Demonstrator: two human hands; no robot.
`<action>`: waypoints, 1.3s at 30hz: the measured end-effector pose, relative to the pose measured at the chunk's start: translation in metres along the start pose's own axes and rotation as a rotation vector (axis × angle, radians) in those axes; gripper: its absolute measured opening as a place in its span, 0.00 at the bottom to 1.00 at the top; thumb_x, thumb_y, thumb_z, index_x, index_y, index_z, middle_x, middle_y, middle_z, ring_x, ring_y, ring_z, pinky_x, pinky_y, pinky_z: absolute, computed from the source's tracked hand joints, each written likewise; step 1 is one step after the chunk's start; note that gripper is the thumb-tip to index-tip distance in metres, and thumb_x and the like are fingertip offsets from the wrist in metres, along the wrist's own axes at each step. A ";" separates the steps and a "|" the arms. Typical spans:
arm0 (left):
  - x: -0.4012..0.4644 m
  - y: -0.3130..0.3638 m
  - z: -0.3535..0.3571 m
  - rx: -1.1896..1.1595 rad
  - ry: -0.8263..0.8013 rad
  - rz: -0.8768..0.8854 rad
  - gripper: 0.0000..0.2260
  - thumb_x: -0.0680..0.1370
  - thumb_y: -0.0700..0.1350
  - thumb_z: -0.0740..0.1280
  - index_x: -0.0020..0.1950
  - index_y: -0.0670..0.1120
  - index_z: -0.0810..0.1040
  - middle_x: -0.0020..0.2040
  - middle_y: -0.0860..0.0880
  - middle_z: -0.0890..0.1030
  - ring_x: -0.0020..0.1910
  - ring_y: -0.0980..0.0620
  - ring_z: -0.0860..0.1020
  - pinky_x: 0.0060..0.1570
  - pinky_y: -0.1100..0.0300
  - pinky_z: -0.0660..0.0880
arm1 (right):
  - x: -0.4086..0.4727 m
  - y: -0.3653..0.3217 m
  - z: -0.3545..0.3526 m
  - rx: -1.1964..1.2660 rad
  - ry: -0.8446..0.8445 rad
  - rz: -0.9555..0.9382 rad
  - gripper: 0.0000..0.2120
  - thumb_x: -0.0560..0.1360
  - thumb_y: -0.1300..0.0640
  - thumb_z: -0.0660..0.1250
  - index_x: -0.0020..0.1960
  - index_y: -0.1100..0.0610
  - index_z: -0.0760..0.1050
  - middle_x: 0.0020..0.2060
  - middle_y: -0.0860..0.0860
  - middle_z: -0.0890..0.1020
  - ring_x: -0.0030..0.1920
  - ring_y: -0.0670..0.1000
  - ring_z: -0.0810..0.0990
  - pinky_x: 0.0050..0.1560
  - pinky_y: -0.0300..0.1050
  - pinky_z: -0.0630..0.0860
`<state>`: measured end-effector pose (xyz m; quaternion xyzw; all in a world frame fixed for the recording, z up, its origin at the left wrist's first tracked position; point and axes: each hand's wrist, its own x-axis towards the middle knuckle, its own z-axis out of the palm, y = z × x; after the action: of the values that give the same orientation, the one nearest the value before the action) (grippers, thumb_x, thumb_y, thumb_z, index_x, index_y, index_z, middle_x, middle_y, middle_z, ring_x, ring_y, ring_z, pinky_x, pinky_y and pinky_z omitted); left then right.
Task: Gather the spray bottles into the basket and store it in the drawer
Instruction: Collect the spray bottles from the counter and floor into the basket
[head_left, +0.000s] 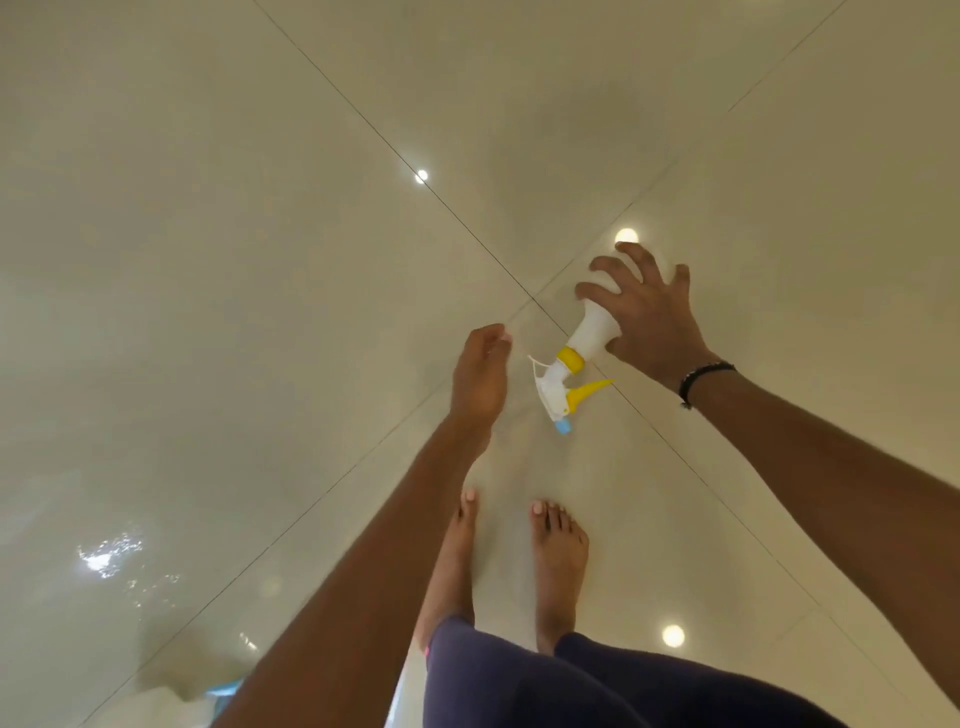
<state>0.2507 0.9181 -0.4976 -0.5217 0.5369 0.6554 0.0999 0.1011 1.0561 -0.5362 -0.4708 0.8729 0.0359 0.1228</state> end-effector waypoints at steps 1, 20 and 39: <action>-0.007 0.008 -0.010 -0.135 0.028 -0.066 0.13 0.82 0.44 0.59 0.67 0.44 0.71 0.62 0.49 0.75 0.60 0.52 0.72 0.60 0.56 0.73 | -0.002 -0.007 -0.010 0.091 0.003 0.048 0.31 0.57 0.60 0.74 0.58 0.47 0.71 0.63 0.51 0.73 0.69 0.60 0.64 0.51 0.64 0.69; -0.230 0.285 -0.226 -0.141 0.106 0.375 0.15 0.79 0.38 0.64 0.61 0.54 0.76 0.50 0.66 0.77 0.46 0.75 0.76 0.44 0.77 0.73 | 0.088 -0.230 -0.388 1.159 -0.020 0.089 0.30 0.64 0.55 0.79 0.62 0.47 0.71 0.55 0.41 0.70 0.55 0.42 0.70 0.45 0.16 0.64; -0.097 0.456 -0.553 -0.168 0.590 0.582 0.15 0.74 0.44 0.72 0.61 0.50 0.78 0.49 0.55 0.82 0.46 0.63 0.80 0.46 0.70 0.76 | 0.418 -0.483 -0.503 1.072 -0.044 -0.329 0.37 0.58 0.44 0.76 0.65 0.48 0.70 0.59 0.47 0.77 0.62 0.52 0.74 0.59 0.54 0.76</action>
<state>0.2969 0.3287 -0.0801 -0.5199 0.6120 0.5205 -0.2902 0.1909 0.3586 -0.1280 -0.4717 0.6813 -0.4226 0.3672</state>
